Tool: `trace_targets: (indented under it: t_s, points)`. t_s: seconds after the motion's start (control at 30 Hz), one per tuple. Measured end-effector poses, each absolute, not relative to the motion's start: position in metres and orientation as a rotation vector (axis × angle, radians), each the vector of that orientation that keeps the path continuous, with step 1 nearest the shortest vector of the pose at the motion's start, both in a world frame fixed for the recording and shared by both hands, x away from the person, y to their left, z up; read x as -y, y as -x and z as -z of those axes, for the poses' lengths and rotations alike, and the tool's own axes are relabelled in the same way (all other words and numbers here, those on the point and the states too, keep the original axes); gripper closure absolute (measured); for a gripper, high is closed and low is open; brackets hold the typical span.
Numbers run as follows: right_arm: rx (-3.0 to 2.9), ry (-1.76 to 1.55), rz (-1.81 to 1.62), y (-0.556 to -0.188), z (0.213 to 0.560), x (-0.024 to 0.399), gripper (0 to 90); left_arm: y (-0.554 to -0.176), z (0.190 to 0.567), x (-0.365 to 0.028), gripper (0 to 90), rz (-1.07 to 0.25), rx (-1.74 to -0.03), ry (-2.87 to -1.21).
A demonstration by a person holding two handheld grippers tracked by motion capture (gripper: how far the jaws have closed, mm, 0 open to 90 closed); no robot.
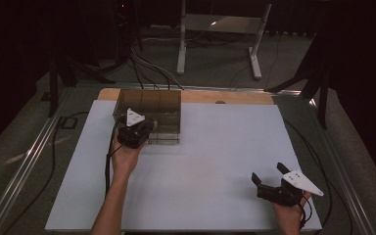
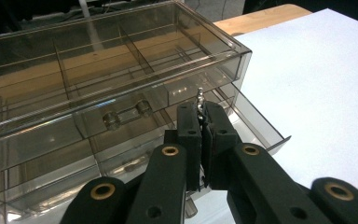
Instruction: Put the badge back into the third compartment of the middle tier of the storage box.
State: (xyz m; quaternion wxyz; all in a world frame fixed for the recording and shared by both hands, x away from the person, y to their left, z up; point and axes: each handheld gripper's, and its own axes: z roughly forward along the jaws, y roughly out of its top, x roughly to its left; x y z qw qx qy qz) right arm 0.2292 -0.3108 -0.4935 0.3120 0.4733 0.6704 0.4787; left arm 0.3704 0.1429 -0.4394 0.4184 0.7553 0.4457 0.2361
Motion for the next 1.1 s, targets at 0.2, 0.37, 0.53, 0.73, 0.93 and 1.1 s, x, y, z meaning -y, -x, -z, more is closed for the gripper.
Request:
trace_targets:
  t_s: [0.2, 0.37, 0.53, 0.73, 0.93, 1.1]
  points:
    - [-1.770, -1.249, -1.262, -0.229, 0.494, 0.311, 0.0, -0.373, 0.441, -0.140, 88.1, -0.594, -1.124, -1.896]
    - [-1.770, -1.249, -1.262, -0.230, 0.494, 0.311, 0.0, -0.375, 0.443, -0.137, 88.1, -0.602, -1.125, -1.908]
    - [-1.771, -1.247, -1.262, -0.230, 0.494, 0.311, 0.0, -0.377, 0.446, -0.134, 88.1, -0.604, -1.132, -1.910]
    - [-1.771, -1.250, -1.263, -0.230, 0.493, 0.311, 0.0, -0.379, 0.449, -0.130, 88.1, -0.605, -1.127, -1.919]
    - [-1.772, -1.249, -1.264, -0.230, 0.494, 0.311, 0.0, -0.381, 0.451, -0.125, 88.1, -0.620, -1.125, -1.935]
    - [-1.774, -1.250, -1.265, -0.230, 0.494, 0.311, 0.0, -0.384, 0.454, -0.122, 88.1, -0.618, -1.128, -1.947]
